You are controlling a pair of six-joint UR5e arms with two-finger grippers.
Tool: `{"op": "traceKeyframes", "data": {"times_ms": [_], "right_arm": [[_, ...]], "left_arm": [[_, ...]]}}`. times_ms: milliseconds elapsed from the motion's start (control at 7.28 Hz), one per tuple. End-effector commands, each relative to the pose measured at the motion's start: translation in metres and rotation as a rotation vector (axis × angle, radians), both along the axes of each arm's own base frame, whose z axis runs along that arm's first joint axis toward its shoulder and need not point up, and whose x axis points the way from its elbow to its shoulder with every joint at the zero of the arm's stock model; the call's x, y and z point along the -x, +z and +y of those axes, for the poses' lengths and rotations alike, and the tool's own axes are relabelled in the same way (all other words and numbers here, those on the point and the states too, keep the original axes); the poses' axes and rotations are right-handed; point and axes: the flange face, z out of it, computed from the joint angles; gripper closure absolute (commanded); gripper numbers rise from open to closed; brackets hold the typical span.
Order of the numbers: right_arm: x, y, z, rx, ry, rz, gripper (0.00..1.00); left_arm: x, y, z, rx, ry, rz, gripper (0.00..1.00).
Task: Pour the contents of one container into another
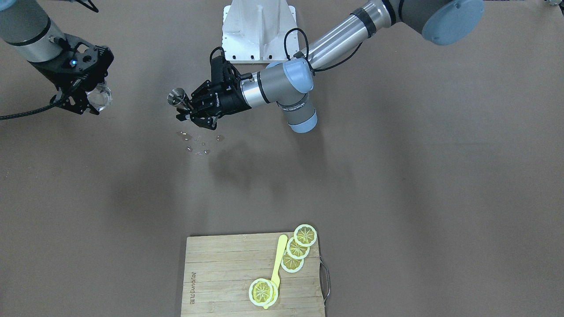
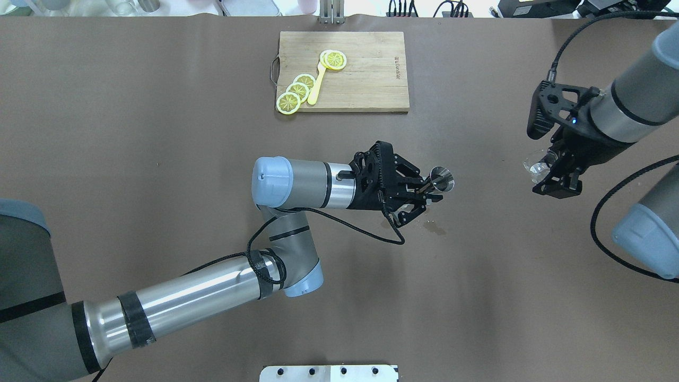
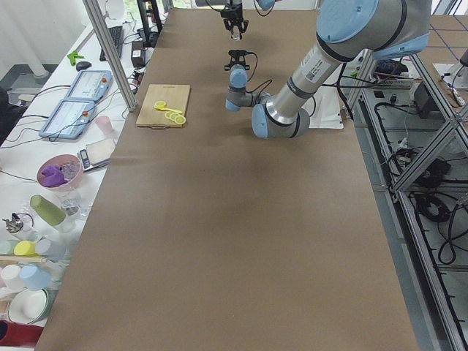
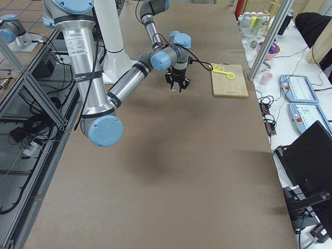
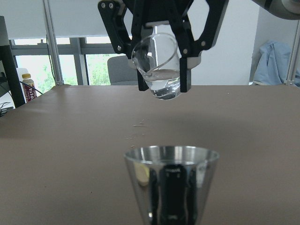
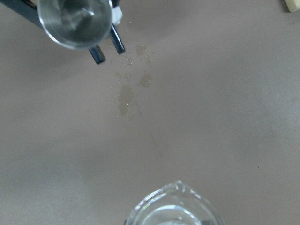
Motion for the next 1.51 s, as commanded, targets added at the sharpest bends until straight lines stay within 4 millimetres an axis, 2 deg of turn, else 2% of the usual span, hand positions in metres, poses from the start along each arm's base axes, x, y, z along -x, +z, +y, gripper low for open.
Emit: {"op": "traceKeyframes", "data": {"times_ms": [0, 275, 412, 549, 962, 1099, 1236, 1374], "right_arm": [[-0.034, 0.056, -0.012, -0.021, 0.044, -0.081, 1.00], [-0.048, 0.144, -0.034, -0.011, 0.051, -0.208, 1.00], [-0.055, 0.174, -0.025, -0.021, 0.076, -0.250, 1.00], [-0.060, 0.197, -0.016, -0.029, 0.105, -0.289, 1.00], [-0.074, 0.288, 0.003, -0.149, 0.133, -0.375, 1.00], [-0.078, 0.310, 0.010, -0.176, 0.140, -0.393, 1.00], [-0.082, 0.325, 0.016, -0.198, 0.144, -0.403, 1.00], [-0.085, 0.339, 0.021, -0.201, 0.156, -0.406, 1.00]], "left_arm": [[0.020, 0.021, 0.002, 0.022, -0.040, 0.019, 1.00], [0.046, 0.044, 0.002, 0.025, -0.057, 0.022, 1.00], [0.061, 0.061, 0.000, 0.058, -0.073, 0.022, 1.00], [0.076, 0.078, 0.005, 0.087, -0.078, 0.028, 1.00], [0.117, 0.117, 0.023, 0.098, -0.090, 0.029, 1.00], [0.131, 0.126, 0.029, 0.113, -0.108, 0.039, 1.00], [0.148, 0.144, 0.034, 0.138, -0.147, 0.040, 1.00], [0.176, 0.158, 0.044, 0.165, -0.200, 0.057, 1.00]]}}
